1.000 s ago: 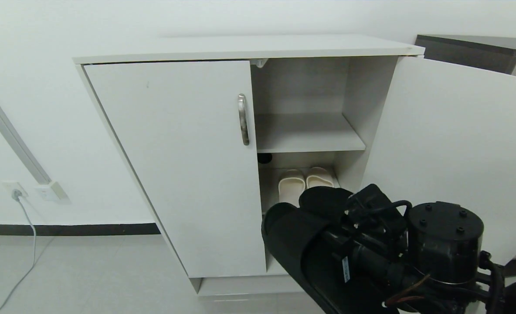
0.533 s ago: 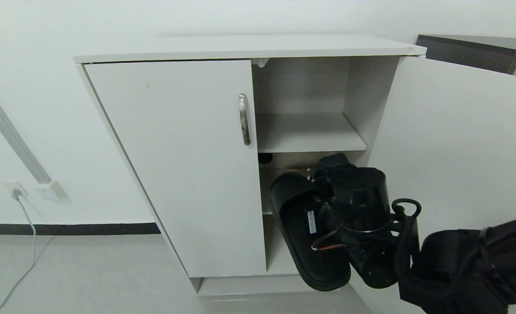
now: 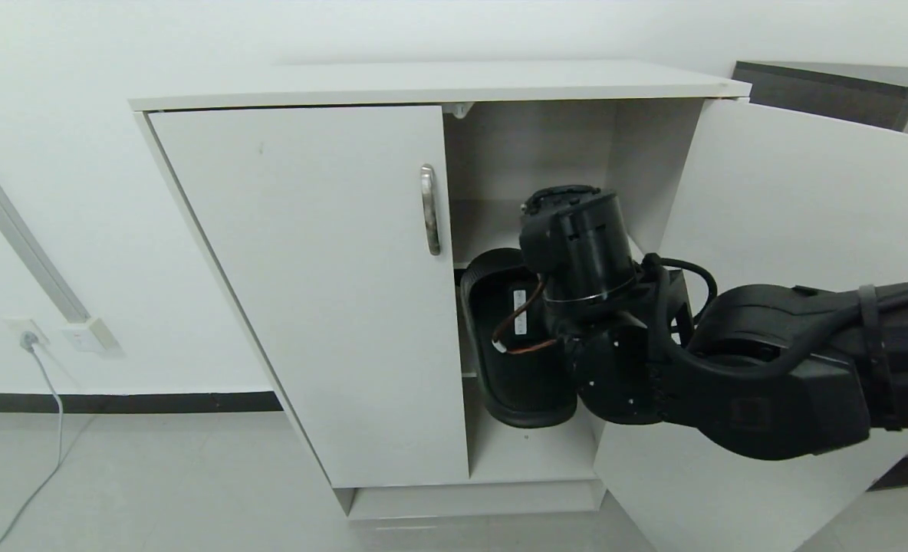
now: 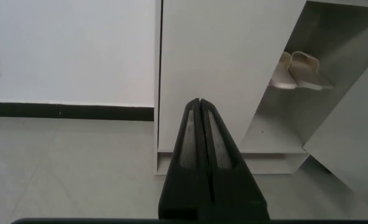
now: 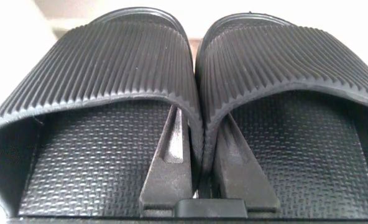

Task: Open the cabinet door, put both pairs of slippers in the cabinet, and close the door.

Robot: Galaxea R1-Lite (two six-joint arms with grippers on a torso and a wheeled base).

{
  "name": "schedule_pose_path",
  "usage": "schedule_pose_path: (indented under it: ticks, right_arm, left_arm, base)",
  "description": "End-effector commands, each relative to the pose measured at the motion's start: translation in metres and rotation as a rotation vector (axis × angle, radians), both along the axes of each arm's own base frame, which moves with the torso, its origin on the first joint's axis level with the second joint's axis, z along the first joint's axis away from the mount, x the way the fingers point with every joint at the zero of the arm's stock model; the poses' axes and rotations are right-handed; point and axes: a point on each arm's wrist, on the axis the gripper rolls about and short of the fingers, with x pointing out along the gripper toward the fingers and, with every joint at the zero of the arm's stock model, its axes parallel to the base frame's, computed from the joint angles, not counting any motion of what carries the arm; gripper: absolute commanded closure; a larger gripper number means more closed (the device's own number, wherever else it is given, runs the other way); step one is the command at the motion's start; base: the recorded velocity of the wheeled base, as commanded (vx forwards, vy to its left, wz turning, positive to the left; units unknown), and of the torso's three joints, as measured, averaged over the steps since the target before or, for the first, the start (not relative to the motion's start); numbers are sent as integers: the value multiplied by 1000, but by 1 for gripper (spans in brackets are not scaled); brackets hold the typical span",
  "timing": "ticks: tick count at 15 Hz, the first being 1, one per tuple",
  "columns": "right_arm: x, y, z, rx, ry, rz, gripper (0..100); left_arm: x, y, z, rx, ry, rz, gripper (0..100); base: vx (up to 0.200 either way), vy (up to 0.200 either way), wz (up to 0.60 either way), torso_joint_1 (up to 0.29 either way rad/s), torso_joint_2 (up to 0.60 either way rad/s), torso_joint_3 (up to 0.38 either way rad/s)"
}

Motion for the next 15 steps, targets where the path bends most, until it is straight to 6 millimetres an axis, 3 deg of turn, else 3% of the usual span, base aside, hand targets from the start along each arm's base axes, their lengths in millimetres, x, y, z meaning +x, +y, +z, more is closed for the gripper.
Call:
schedule_pose_path:
  ticks: [1,9,15]
  right_arm:
    - [10,-2,3,7,-8,-28,100]
    - [20,-15,-3,10,6,-73,100]
    - [23,-18,-4,12,8,-76,100]
  left_arm:
    - [0,0,0,0,1,1,100]
    - [0,0,0,0,1,1,100]
    - [0,0,0,0,2,1,100]
  base:
    - [0,0,0,0,0,0]
    - [0,0,0,0,0,0]
    - [200,0,0,1,2,4]
